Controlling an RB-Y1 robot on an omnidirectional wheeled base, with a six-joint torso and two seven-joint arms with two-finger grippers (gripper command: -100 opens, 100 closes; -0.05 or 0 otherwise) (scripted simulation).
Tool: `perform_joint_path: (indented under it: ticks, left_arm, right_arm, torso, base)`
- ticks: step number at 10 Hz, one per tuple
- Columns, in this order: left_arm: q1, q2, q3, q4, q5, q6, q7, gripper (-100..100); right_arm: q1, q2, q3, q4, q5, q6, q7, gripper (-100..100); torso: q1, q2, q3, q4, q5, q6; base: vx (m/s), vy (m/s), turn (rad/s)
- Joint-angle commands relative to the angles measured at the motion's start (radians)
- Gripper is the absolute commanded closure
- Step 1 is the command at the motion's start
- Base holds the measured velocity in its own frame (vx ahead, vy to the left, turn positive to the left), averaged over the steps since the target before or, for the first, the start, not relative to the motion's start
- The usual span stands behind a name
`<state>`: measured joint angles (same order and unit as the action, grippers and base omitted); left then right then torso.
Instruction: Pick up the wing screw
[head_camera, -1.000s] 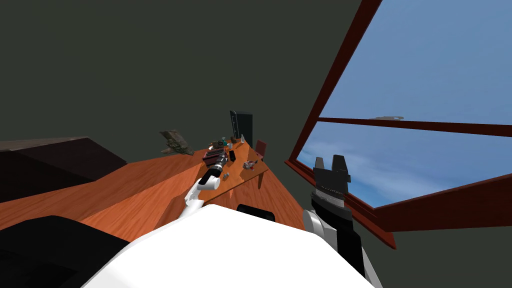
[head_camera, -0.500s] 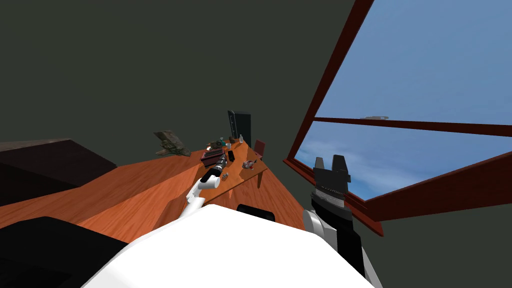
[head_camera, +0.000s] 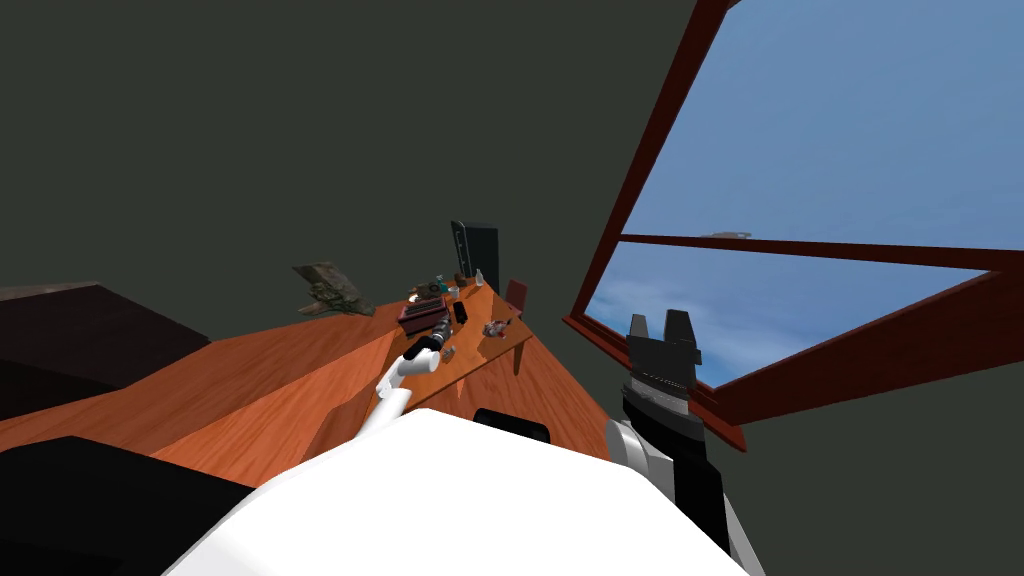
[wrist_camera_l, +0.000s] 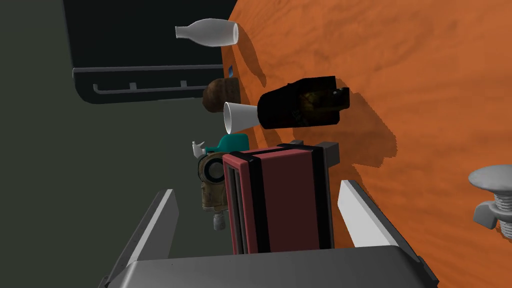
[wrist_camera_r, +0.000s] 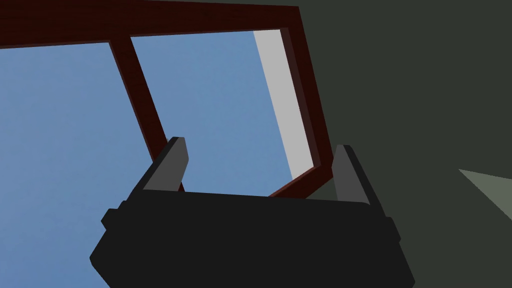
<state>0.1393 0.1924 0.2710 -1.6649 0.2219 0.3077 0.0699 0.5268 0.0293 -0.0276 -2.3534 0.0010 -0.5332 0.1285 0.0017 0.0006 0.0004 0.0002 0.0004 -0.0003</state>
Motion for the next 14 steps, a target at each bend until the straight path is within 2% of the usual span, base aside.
perform_joint_path:
  ticks: [1, 2, 3, 5, 6, 7, 8, 9, 10, 12, 13, 14]
  left_arm:
    - [-0.007, -0.003, 0.007, 0.017, 0.004, 0.029, 0.009, -100]
    - [-0.026, 0.002, 0.021, 0.060, 0.017, 0.070, 0.028, -100]
    - [-0.026, 0.002, 0.021, 0.061, 0.017, 0.072, 0.028, -100]
    - [-0.064, 0.013, 0.049, 0.131, 0.045, 0.141, 0.066, -100]
    - [-0.064, 0.013, 0.049, 0.147, 0.045, 0.154, 0.066, -100]
    - [-0.083, 0.019, 0.062, 0.184, 0.059, 0.190, 0.085, -100]
    - [-0.083, 0.019, 0.062, 0.190, 0.059, 0.193, 0.085, -100]
    - [-0.100, 0.025, 0.075, 0.232, 0.073, 0.228, 0.104, -100]
    - [-0.100, 0.025, 0.075, 0.232, 0.073, 0.230, 0.104, -100]
    - [-0.133, 0.039, 0.100, 0.303, 0.101, 0.294, 0.142, -100]
    - [-0.133, 0.039, 0.100, 0.314, 0.101, 0.299, 0.142, -100]
    - [-0.149, 0.046, 0.112, 0.348, 0.115, 0.330, 0.160, -100]
  right_arm:
    - [0.000, 0.000, 0.000, 0.000, 0.000, 0.000, 0.000, 0]
    - [0.000, 0.000, 0.000, 0.000, 0.000, 0.000, 0.000, 0]
    - [0.000, 0.000, 0.000, 0.000, 0.000, 0.000, 0.000, 0]
    - [0.000, 0.000, 0.000, 0.000, 0.000, 0.000, 0.000, 0]
    - [0.000, 0.000, 0.000, 0.000, 0.000, 0.000, 0.000, 0]
    - [0.000, 0.000, 0.000, 0.000, 0.000, 0.000, 0.000, 0]
    - [0.000, 0.000, 0.000, 0.000, 0.000, 0.000, 0.000, 0]
    - [0.000, 0.000, 0.000, 0.000, 0.000, 0.000, 0.000, 0]
    - [0.000, 0.000, 0.000, 0.000, 0.000, 0.000, 0.000, 0]
    - [0.000, 0.000, 0.000, 0.000, 0.000, 0.000, 0.000, 0]
    - [0.000, 0.000, 0.000, 0.000, 0.000, 0.000, 0.000, 0]
    - [0.000, 0.000, 0.000, 0.000, 0.000, 0.000, 0.000, 0]
  torso:
    - [0.000, 0.000, 0.000, 0.000, 0.000, 0.000]
    - [0.000, 0.000, 0.000, 0.000, 0.000, 0.000]
    - [0.000, 0.000, 0.000, 0.000, 0.000, 0.000]
    - [0.000, 0.000, 0.000, 0.000, 0.000, 0.000]
    - [0.000, 0.000, 0.000, 0.000, 0.000, 0.000]
    - [0.000, 0.000, 0.000, 0.000, 0.000, 0.000]
    - [0.000, 0.000, 0.000, 0.000, 0.000, 0.000]
    - [0.000, -0.001, 0.000, 0.000, 0.000, 0.000]
    - [0.000, -0.001, 0.000, 0.000, 0.000, 0.000]
    - [0.000, -0.001, -0.001, 0.000, 0.000, 0.000]
    - [0.001, -0.001, -0.001, 0.000, 0.000, 0.000]
    - [0.001, -0.001, -0.001, 0.000, 0.000, -0.001]
  base:
    - [-0.020, 0.016, -0.044]
    - [-0.022, 0.015, -0.075]
    - [-0.016, 0.017, -0.040]
    - [-0.020, 0.021, -0.102]
    - [-0.019, 0.022, -0.044]
    - [-0.014, 0.018, -0.067]
    - [-0.009, 0.017, -0.030]
    - [-0.007, 0.019, -0.068]
    - [-0.004, 0.017, -0.037]
    - [-0.002, 0.027, -0.082]
    - [-0.002, 0.028, -0.034]
    - [-0.002, 0.022, -0.041]
